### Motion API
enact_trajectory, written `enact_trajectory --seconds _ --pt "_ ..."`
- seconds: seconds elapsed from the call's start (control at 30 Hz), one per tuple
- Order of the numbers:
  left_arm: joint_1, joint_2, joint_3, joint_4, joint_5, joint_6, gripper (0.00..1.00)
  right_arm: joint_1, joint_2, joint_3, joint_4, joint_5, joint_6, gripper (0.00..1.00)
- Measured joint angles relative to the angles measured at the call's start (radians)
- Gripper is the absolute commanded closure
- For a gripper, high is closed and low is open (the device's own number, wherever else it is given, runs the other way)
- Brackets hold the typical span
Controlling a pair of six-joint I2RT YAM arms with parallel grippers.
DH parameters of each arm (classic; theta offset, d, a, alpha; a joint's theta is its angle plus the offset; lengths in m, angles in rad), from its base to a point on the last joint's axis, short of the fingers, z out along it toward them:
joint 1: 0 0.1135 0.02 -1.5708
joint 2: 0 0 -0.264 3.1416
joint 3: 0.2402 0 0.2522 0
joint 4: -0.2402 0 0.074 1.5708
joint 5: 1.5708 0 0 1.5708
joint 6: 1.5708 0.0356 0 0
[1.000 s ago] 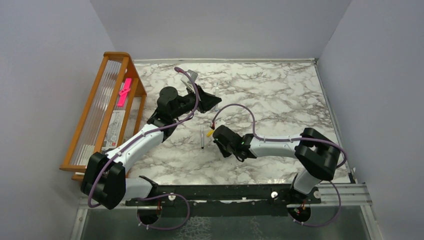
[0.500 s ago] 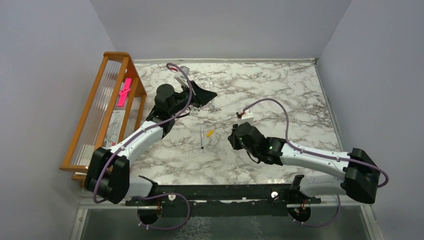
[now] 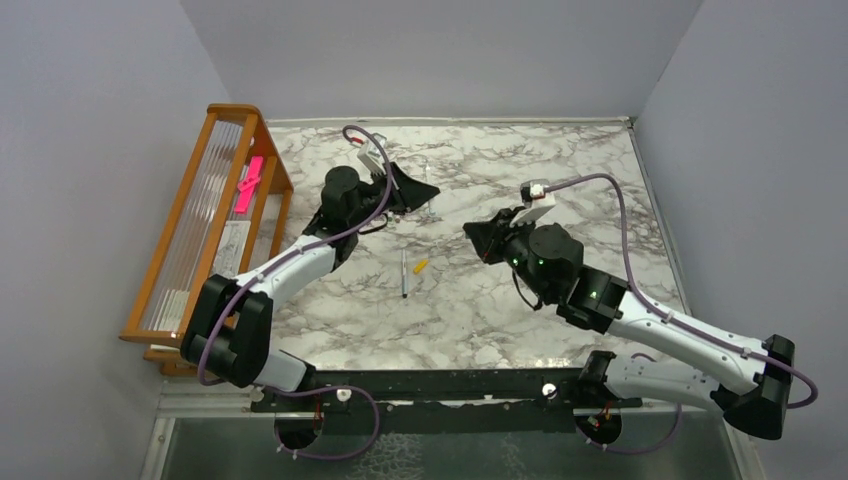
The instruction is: Insert the pens into the pen caps
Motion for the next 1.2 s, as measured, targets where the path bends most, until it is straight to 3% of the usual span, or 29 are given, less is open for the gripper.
enact_trajectory --seconds 0.47,0.77,1.2 --pt "-0.211 -0.036 -0.025 -0.008 -0.021 0.095 1.00 -0.008 0.068 0.160 0.112 0.189 -0.150 0.99" --pt "-0.227 -0.036 0.007 -0.031 -0.001 0.124 1.00 -0.016 0.120 0.179 0.171 0.230 -0.243 0.99" --pt "-0.243 -0.044 0.047 -0.069 0.082 0.146 1.00 -0.036 0.137 0.182 0.182 0.229 -0.255 0.99"
